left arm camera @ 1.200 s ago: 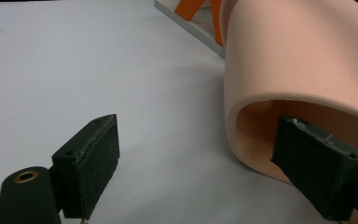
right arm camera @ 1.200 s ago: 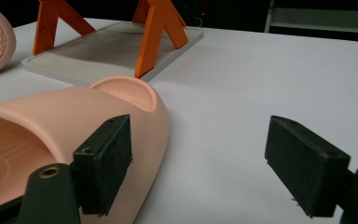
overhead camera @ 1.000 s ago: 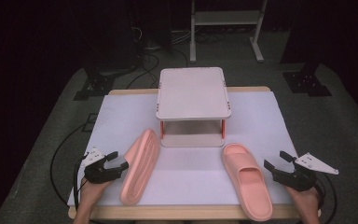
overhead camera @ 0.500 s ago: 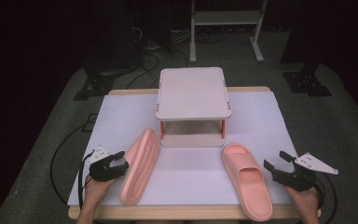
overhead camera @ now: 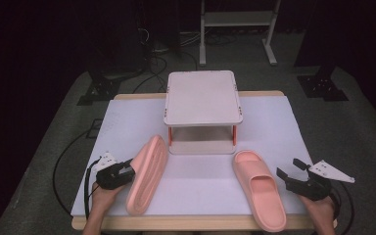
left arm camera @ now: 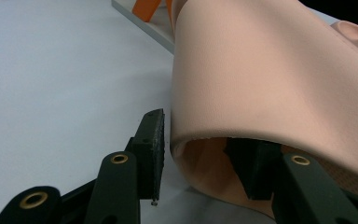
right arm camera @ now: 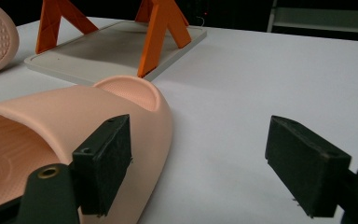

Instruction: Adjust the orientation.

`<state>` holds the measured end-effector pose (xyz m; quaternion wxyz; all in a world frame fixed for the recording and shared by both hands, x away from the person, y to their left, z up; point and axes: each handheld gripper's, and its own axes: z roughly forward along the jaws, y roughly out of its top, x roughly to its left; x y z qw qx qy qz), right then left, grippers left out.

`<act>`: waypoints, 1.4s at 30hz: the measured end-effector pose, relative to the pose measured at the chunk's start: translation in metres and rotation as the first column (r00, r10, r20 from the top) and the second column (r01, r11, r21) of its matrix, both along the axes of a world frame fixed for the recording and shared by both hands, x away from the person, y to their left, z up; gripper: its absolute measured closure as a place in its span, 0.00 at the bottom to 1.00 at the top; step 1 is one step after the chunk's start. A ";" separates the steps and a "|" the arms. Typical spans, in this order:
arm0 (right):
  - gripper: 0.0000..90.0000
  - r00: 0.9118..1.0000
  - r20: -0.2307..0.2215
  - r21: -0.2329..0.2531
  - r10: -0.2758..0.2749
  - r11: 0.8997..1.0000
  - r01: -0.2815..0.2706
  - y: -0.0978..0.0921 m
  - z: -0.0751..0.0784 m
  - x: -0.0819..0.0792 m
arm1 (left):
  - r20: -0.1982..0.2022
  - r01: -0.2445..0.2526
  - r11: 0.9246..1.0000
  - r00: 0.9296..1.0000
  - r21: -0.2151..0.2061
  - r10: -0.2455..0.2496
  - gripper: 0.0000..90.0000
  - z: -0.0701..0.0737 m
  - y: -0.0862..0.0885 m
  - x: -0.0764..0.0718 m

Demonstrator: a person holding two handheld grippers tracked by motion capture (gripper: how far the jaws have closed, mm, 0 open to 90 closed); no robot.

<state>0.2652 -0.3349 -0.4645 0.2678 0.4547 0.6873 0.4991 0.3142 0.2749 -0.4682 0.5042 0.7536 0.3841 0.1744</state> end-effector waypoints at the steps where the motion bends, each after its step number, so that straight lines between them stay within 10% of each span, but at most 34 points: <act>1: 0.25 1.000 0.001 -0.001 0.001 1.000 -0.001 0.000 0.000 0.000 | 0.001 0.002 1.000 1.000 -0.003 -0.002 0.64 0.000 0.000 0.000; 42: 0.25 1.000 -0.001 0.003 0.007 1.000 -0.007 0.000 0.000 -0.001 | 0.091 0.062 0.995 0.994 -0.075 -0.055 0.60 0.014 -0.025 -0.008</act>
